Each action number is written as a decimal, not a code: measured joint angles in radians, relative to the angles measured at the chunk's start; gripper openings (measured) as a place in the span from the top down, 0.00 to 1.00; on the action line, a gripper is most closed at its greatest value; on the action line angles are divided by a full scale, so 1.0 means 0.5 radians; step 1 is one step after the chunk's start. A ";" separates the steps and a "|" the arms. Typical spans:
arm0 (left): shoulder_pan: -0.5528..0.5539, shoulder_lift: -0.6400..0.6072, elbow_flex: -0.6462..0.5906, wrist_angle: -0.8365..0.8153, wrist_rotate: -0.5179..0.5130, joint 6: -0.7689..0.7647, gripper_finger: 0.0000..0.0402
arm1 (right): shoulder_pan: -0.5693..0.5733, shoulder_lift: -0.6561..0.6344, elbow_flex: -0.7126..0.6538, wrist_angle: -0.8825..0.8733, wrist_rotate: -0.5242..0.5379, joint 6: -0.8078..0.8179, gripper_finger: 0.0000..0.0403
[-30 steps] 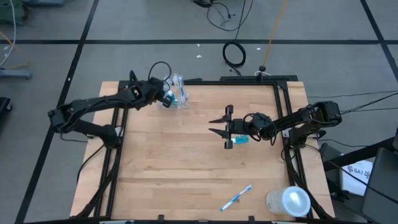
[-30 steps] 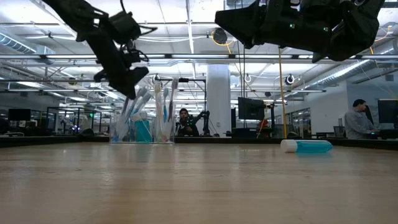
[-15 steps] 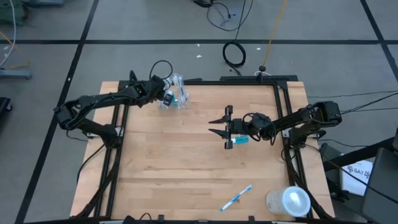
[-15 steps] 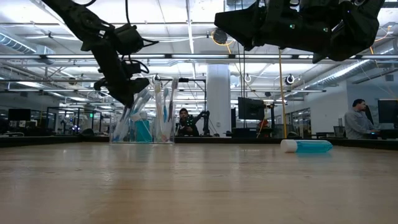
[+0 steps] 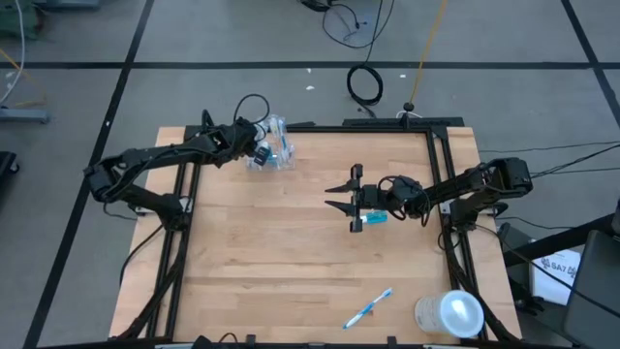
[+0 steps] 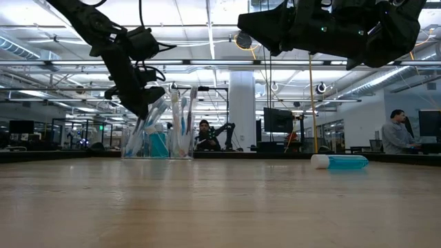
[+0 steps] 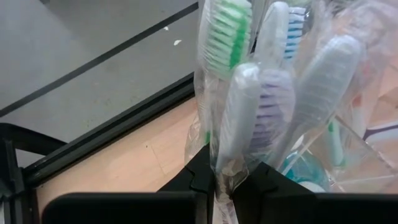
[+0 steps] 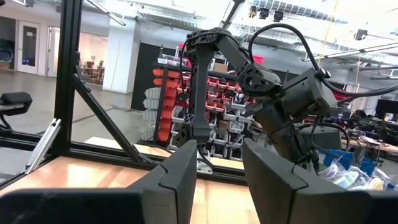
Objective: Pick & Place toothbrushing station
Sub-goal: Put the violet toothbrush into the transparent organizer
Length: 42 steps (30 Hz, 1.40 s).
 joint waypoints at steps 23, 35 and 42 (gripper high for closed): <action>-0.011 -0.001 0.000 0.003 -0.005 0.172 0.91 | 0.000 0.000 0.000 0.000 0.000 -0.001 0.70; -0.011 -0.001 0.000 -0.002 -0.008 0.223 0.69 | 0.000 0.000 0.000 0.000 0.000 -0.001 0.70; -0.019 -0.147 0.102 -0.312 -0.003 0.182 0.63 | 0.000 0.000 0.000 0.000 -0.001 -0.001 0.70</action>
